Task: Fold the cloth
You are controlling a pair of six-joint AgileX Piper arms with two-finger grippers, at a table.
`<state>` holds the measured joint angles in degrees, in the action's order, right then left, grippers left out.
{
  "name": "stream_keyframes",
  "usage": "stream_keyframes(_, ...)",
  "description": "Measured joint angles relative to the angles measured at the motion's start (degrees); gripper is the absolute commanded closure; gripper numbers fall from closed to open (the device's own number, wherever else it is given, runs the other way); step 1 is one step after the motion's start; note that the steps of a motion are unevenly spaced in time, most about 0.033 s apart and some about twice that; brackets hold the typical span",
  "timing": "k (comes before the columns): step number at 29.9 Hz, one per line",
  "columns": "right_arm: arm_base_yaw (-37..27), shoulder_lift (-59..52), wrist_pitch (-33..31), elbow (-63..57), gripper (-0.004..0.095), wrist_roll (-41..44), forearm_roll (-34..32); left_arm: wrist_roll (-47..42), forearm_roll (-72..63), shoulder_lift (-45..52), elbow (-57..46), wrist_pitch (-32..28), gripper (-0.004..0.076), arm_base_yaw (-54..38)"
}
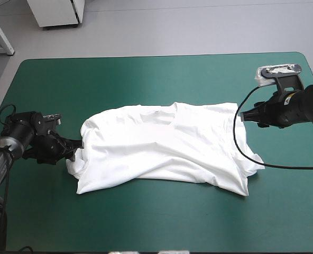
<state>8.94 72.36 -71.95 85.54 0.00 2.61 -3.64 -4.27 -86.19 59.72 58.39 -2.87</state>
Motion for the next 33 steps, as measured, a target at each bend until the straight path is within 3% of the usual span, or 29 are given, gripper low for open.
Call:
stream_keyframes(13,0.0,0.0,0.0,0.0,0.045,0.0,-1.2,4.0,-2.2,-4.1,-4.8,-5.1,0.038,-0.7)
stream_keyframes(15,0.0,0.0,0.0,0.0,0.045,0.3,-1.2,5.3,-2.6,-3.9,-5.2,-5.5,0.0458,-0.6)
stream_keyframes(18,0.0,0.0,0.0,0.0,0.045,0.9,-1.6,6.1,-2.8,-3.8,-5.4,-6.3,0.0699,0.5)
stream_keyframes(19,0.0,0.0,0.0,0.0,0.045,1.1,-1.7,6.3,-3.1,-3.8,-5.4,-6.7,0.0727,1.1)
stream_keyframes(33,0.0,0.0,0.0,0.0,0.049,2.6,-2.2,6.2,-5.5,-1.3,-6.5,-9.4,0.0733,5.4)
